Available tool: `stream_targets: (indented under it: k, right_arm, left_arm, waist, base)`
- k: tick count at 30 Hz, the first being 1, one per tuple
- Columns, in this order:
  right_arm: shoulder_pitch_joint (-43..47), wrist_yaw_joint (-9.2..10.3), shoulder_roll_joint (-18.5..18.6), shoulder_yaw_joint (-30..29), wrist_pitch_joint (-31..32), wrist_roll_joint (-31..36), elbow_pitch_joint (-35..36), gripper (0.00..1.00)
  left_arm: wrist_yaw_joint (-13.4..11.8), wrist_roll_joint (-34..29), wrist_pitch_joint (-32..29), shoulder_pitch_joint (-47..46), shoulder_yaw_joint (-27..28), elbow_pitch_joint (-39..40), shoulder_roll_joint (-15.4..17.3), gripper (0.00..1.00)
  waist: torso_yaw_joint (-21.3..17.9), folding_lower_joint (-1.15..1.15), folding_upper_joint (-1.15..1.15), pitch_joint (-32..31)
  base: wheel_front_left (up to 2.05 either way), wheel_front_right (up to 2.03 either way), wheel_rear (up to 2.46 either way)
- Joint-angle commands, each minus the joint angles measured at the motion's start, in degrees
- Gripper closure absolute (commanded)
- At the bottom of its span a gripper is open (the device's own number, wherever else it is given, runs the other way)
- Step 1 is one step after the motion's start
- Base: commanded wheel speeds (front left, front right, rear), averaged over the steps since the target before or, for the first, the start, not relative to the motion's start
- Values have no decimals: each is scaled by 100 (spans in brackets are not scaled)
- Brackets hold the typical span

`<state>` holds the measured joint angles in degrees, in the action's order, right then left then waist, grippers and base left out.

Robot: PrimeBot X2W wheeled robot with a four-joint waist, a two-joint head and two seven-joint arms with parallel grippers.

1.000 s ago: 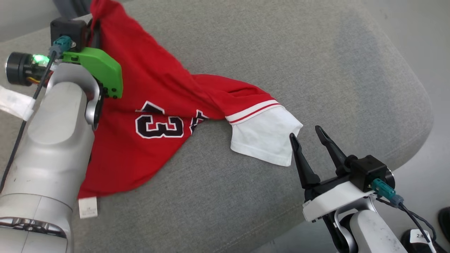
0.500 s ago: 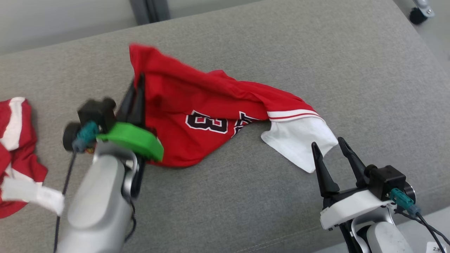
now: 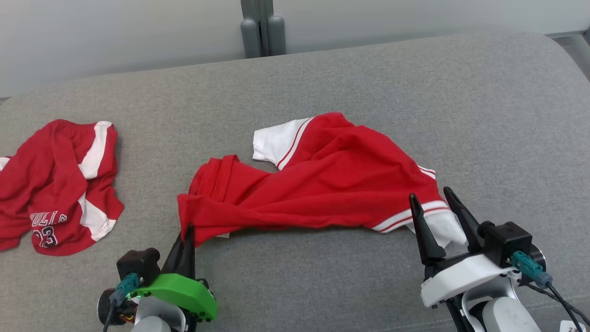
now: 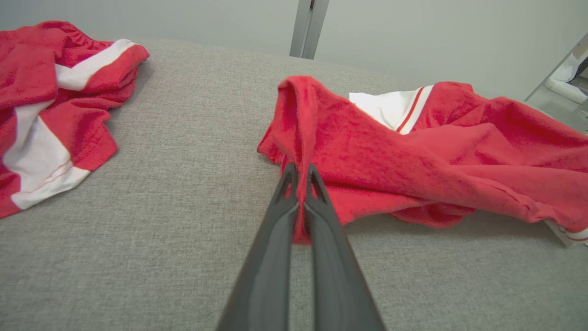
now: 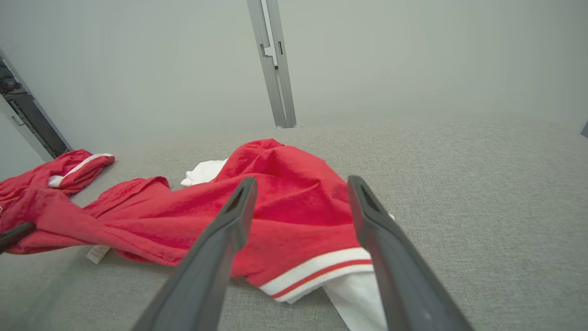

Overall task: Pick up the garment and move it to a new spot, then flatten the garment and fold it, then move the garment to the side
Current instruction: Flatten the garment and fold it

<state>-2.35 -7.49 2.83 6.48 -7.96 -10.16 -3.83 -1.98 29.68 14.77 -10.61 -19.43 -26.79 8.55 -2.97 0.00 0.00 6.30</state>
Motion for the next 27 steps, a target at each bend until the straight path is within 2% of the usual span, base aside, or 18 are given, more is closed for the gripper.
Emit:
stream_targets:
  k: [1, 2, 8, 18, 21, 23, 27]
  right_arm:
    - [83, -1, 10, 11, 10, -15, 11, 0]
    - [85, -1, 10, 23, 18, -16, 1, 0]
    - [154, -1, 10, -24, 69, 3, 28, 0]
    - [379, -1, 11, -238, 120, -60, 97, 0]
    - [452, -1, 11, -357, 170, -80, 154, 0]
    - [490, -1, 10, -445, 192, -93, 191, 0]
    - [609, -1, 11, -621, 377, -249, 164, 0]
  left_arm:
    - [-15, 82, 26, 85, 30, -93, -2, 11]
    - [-44, 85, 28, 90, 44, -194, -15, 0]
    - [-228, 257, 42, 272, 400, -361, 8, 0]
    - [-503, 148, 36, 700, 730, 471, 229, 0]
    - [-401, -1, 37, 744, 778, 898, 232, 0]
    - [-271, -137, 36, 841, 826, 1253, 117, 0]
    - [183, -525, 34, 1061, 871, 1777, -106, 0]
  waist:
    - [92, 0, 0, -125]
    - [91, 0, 0, -155]
    - [145, 0, 0, -376]
    - [323, 0, 0, -700]
    - [346, 0, 0, -743]
    - [354, 0, 0, -771]
    - [357, 0, 0, -831]
  base:
    - [0, 0, 0]
    - [0, 0, 0]
    - [0, 0, 0]
    - [0, 0, 0]
    - [0, 0, 0]
    - [0, 0, 0]
    - [0, 0, 0]
